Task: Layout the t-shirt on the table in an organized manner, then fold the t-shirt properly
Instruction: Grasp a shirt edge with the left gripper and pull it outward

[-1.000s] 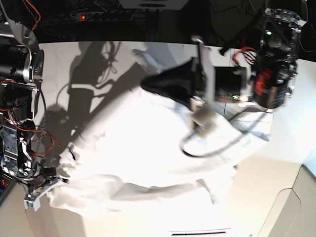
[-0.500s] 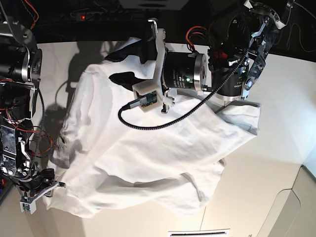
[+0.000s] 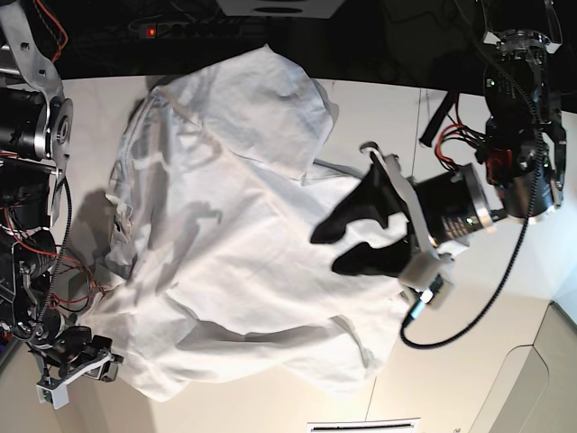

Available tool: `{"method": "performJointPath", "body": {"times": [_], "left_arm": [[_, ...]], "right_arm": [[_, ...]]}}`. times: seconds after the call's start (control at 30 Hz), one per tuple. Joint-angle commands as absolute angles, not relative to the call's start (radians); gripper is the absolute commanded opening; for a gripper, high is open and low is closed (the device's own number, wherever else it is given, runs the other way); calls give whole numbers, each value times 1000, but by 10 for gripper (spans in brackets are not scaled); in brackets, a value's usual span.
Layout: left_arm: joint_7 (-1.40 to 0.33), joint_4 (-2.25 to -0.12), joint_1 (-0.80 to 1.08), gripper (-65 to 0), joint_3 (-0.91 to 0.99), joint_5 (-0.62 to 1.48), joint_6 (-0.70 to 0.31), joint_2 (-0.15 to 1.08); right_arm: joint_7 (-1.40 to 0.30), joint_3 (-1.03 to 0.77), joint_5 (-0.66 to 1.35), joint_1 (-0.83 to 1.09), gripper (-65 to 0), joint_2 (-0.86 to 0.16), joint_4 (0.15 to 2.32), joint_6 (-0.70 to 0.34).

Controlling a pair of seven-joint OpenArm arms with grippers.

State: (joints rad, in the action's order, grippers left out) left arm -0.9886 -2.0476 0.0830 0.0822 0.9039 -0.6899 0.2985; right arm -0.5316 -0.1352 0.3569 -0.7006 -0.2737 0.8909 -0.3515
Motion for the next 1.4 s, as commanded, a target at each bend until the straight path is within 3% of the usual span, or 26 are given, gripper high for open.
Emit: {"method": "performJointPath", "body": {"times": [0.0,0.07,0.13,0.27,0.43,0.6,0.9,1.37], "left_arm": [[-969,-2062,73,-334,132,892,-698,303],[-968,-2056,73,-334,228,823,-654,303],[-958,-2023,74,-334,313,787,-604,304],[-924,-1845,90,-334,406,780,-576,336],[-817,-1507,85,-334,419,780,-578,372],[-781,-1308,55,-333,420,767,-588,392],[-677,-1283,47,-298,420,578,-535,402],[-758,-1170,47,-298,418,782,-574,369]], "right_arm": [[-563,-138,432,-733,-487,-273,926,-402],[-721,-138,588,-733,-569,-251,937,-481],[-859,-138,714,-730,-616,-220,937,-495],[-987,-137,803,-676,-643,-139,937,-495],[-986,-103,811,-536,-643,-67,937,-495],[-969,21,789,-418,-643,-84,937,-494],[-942,94,761,-316,-642,-175,937,-493],[-919,94,759,-302,-643,-215,937,-478]]}}
